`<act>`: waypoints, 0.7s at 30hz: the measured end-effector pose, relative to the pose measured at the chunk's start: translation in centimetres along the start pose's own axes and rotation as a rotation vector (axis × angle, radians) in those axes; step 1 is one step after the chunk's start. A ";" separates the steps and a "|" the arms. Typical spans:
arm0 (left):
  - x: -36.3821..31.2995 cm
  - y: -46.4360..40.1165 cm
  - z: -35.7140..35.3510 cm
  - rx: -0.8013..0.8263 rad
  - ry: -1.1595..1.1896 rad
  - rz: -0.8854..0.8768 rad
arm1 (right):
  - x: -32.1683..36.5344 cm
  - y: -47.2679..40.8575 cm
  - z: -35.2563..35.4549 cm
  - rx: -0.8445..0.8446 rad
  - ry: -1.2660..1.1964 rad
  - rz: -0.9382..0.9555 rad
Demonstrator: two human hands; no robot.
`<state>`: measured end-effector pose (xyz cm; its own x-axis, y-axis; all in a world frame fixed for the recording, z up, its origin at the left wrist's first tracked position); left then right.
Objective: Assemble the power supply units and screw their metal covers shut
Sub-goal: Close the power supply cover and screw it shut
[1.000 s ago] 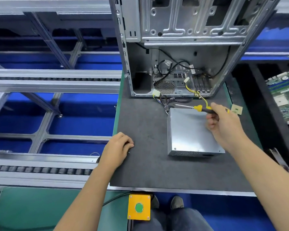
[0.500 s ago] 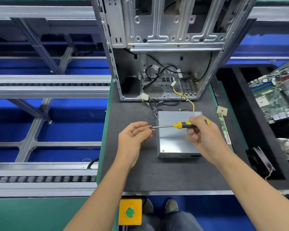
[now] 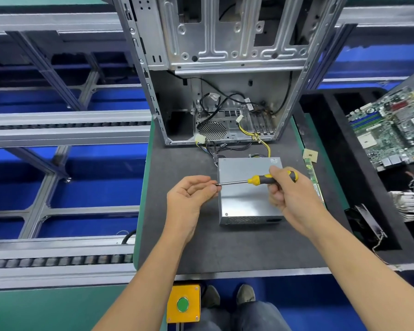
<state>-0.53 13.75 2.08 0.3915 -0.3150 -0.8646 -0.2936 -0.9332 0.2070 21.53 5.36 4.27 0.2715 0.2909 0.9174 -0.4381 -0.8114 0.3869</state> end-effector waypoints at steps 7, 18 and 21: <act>-0.1 0.4 -1.3 0.012 -0.126 -0.049 | 0.3 0.6 1.0 -0.043 -0.030 -0.064; 1.1 0.7 -4.4 0.053 -0.082 -0.021 | -0.3 1.4 3.0 -0.126 -0.328 -0.141; 1.3 1.0 -5.4 0.065 -0.097 -0.020 | 0.3 1.4 2.2 -0.031 -0.397 -0.104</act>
<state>4.39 11.51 3.61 0.3123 -0.2750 -0.9093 -0.3439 -0.9250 0.1616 22.93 3.19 4.84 0.6227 0.1479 0.7683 -0.4143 -0.7707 0.4842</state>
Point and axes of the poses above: each hand's wrist, its own y-axis away from the middle knuckle, its own z-axis out of the back of the hand, x = y × z, the point moved 10 cm from there along -y, towards the middle knuckle, and after that the axes turned 3 degrees about y, right-handed, at the moved point
